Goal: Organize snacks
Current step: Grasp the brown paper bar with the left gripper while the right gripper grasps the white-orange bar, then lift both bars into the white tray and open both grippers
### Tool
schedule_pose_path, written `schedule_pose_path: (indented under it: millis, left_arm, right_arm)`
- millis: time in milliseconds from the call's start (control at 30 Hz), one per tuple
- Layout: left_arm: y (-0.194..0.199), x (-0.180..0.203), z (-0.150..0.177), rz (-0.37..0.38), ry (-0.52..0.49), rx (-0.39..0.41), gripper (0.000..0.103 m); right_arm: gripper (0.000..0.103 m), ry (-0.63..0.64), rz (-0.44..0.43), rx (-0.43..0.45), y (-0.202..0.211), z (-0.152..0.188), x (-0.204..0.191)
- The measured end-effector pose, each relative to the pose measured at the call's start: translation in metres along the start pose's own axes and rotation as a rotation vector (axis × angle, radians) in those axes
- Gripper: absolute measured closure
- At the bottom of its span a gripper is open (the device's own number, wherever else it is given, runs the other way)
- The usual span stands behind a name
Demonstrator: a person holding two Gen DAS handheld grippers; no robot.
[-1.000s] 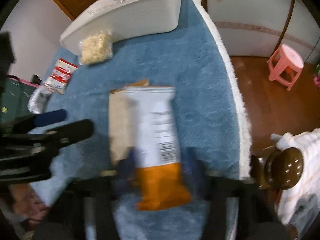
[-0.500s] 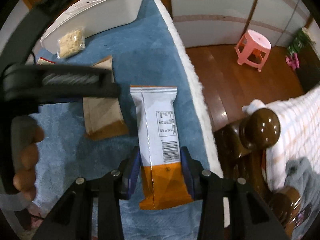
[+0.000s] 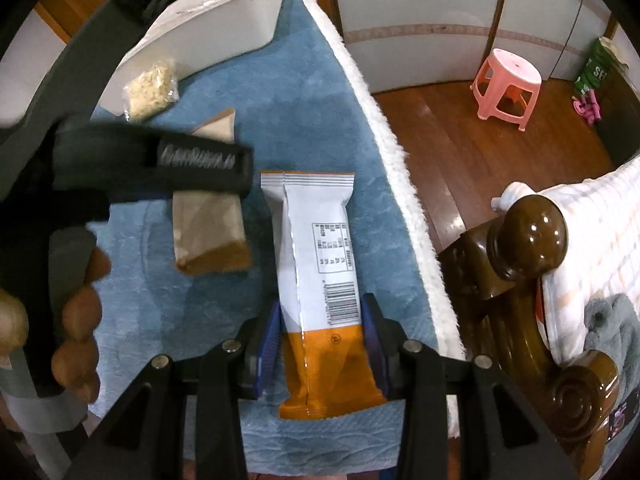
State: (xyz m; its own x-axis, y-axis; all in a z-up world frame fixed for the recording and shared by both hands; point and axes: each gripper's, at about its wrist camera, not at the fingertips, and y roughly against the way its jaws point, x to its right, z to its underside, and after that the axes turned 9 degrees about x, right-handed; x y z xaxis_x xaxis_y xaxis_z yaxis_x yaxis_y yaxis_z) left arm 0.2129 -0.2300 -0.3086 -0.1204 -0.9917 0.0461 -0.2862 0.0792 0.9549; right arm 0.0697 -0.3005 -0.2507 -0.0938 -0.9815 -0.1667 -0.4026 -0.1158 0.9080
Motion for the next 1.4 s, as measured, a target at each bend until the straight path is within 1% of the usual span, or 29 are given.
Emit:
schedule_pose_path:
  millis: [133, 233, 333, 433, 567, 700, 767, 867, 967, 1033, 1100, 1200, 1300, 1333, 1367, 1400]
  left_arm:
    - [0.032, -0.020, 0.011, 0.005, -0.045, 0.054, 0.043]
    - [0.060, -0.043, 0.014, 0.000, -0.057, 0.101, 0.043]
    - [0.092, -0.066, 0.011, -0.016, -0.057, 0.158, 0.043]
    - [0.125, -0.096, -0.003, -0.023, -0.046, 0.218, 0.043]
    - [0.164, -0.117, -0.034, -0.042, -0.054, 0.319, 0.043]
    - [0.206, -0.141, -0.077, -0.058, -0.063, 0.437, 0.043]
    - [0.219, -0.150, -0.097, -0.064, -0.059, 0.487, 0.042]
    - [0.235, -0.164, -0.137, -0.091, -0.057, 0.553, 0.042]
    - [0.237, -0.175, -0.171, -0.101, -0.053, 0.581, 0.042]
    - [0.231, -0.181, -0.194, -0.111, -0.057, 0.597, 0.042]
    - [0.222, -0.189, -0.213, -0.112, -0.048, 0.590, 0.042]
    - [0.199, -0.193, -0.238, -0.103, -0.047, 0.566, 0.042]
    - [0.175, -0.191, -0.249, -0.119, -0.059, 0.558, 0.041]
    - [0.166, -0.191, -0.252, -0.123, -0.064, 0.543, 0.040]
    - [0.156, -0.191, -0.256, -0.130, -0.070, 0.514, 0.035]
    - [0.150, -0.187, -0.255, -0.147, -0.074, 0.495, 0.034]
  right_arm:
    - [0.063, 0.019, -0.018, 0.028, 0.010, -0.008, -0.010]
    - [0.063, 0.040, -0.042, 0.053, 0.018, -0.019, -0.023]
    - [0.063, 0.067, -0.069, 0.084, 0.025, -0.034, -0.042]
    - [0.063, 0.092, -0.106, 0.123, 0.035, -0.053, -0.067]
    - [0.063, 0.144, -0.146, 0.201, 0.051, -0.092, -0.101]
    - [0.063, 0.181, -0.166, 0.314, 0.074, -0.141, -0.134]
    - [0.063, 0.189, -0.159, 0.380, 0.087, -0.170, -0.147]
    - [0.063, 0.178, -0.151, 0.448, 0.098, -0.208, -0.160]
    - [0.063, 0.154, -0.119, 0.511, 0.102, -0.251, -0.170]
    - [0.063, 0.139, -0.094, 0.530, 0.099, -0.274, -0.171]
    - [0.063, 0.128, -0.080, 0.535, 0.090, -0.294, -0.173]
    - [0.062, 0.127, -0.042, 0.522, 0.070, -0.313, -0.175]
    - [0.060, 0.151, -0.010, 0.482, 0.044, -0.322, -0.178]
    - [0.059, 0.160, 0.006, 0.467, 0.036, -0.322, -0.178]
    - [0.056, 0.172, 0.029, 0.450, 0.027, -0.323, -0.180]
    - [0.055, 0.183, 0.046, 0.429, 0.019, -0.323, -0.181]
